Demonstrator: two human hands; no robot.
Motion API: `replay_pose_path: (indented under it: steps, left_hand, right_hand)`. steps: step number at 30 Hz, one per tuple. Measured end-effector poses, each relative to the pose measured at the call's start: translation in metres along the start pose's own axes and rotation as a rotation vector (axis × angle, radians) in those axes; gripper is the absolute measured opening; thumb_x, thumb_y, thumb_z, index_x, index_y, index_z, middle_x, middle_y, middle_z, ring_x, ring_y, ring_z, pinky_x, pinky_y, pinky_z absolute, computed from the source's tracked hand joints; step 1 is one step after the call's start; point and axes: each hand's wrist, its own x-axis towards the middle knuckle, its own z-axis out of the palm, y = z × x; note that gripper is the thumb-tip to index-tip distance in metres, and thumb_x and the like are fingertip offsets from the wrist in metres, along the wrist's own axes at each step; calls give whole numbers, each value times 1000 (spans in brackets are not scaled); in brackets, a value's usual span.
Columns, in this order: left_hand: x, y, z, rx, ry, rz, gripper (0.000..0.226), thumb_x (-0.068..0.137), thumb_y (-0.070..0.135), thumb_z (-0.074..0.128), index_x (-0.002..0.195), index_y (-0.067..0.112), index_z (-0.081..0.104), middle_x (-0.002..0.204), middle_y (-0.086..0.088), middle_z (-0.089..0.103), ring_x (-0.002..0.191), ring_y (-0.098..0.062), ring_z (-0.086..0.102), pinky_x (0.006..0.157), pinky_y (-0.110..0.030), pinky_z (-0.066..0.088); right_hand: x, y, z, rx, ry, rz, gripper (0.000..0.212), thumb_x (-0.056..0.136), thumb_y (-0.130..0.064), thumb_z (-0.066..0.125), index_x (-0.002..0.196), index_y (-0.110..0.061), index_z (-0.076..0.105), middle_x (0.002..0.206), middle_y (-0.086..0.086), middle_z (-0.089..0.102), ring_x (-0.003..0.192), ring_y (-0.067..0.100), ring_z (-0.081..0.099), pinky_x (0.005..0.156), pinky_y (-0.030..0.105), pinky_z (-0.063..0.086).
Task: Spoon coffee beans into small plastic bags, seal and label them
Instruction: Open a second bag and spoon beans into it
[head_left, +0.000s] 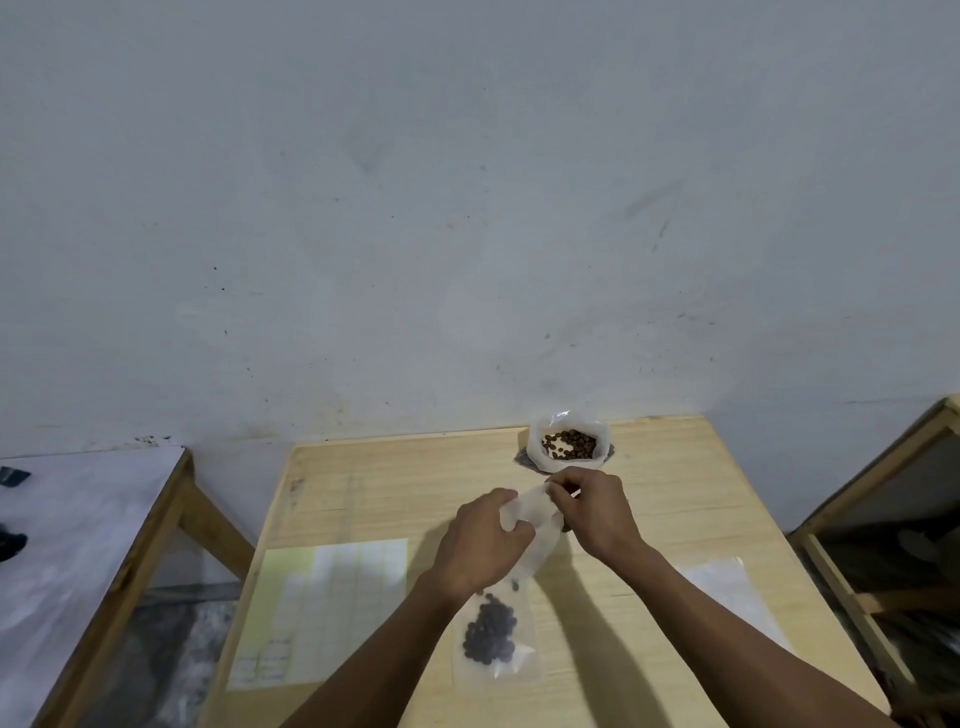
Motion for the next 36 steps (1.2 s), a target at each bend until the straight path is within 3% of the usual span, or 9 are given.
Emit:
replay_pose_path:
  steps: [5,9,11,15,19,23,28,32,36]
  left_hand:
    - [4,5,-1,-27,17,31,34,85,47,52,115,34,62,110,14,67,102,-10,63,91,-38,53]
    - [4,-6,7,14,56,161,70,81,66,58,140,32,44,137,19,51,125,-4,48,106,-31,41]
    - [5,-9,18,151,131,257,85,71,69,65,142,32,36,137,20,44,127,-4,41,107,-30,37]
    - [14,-22,43,364,247,256,107,65,73,64,150,26,19,148,11,34,145,-18,26,118,-40,25]
    - [21,-28,53,382,406,314,95,73,54,71,147,22,22,137,1,50,131,-24,47,111,-47,37]
    - [31,-30,55,339,447,349,78,83,55,47,149,23,19,138,3,47,129,-19,44,115,-44,31]
    - [40,-39,52,379,359,316,82,79,51,36,154,20,19,146,2,41,138,-17,34,119,-42,17]
    - [48,-45,50,356,383,316,80,77,44,47,151,20,29,141,4,47,133,-16,42,116,-43,27]
    - [59,-58,42,339,406,350,82,73,37,63,148,16,37,133,-3,53,120,-22,52,104,-43,42]
  right_hand:
    - [3,-1,5,23,71,18,16,93,-14,57,80,-17,67,70,-3,67,56,14,65,61,44,57]
    - [8,5,1,155,90,118,18,91,-14,60,73,-16,66,69,0,66,62,22,70,64,48,59]
    - [11,6,3,234,103,196,19,88,-15,63,69,-15,67,68,3,68,65,26,71,65,50,60]
    - [14,10,7,349,89,301,18,84,-15,65,67,-12,68,69,4,70,75,35,69,68,53,60]
    - [17,15,6,408,49,345,20,85,-15,67,66,-9,68,71,11,71,77,39,70,71,56,59]
    - [23,18,3,425,-12,339,21,89,-15,65,70,-4,68,77,18,71,74,35,69,71,57,59]
    - [26,20,0,241,-114,211,28,94,-22,58,78,-3,71,80,15,72,72,28,71,70,42,62]
    - [33,27,-2,284,-196,194,26,96,-24,55,84,-9,73,83,11,72,65,15,66,62,30,56]
    - [45,60,-5,153,-181,151,15,95,-18,59,98,-17,73,90,-1,72,77,14,65,69,20,49]
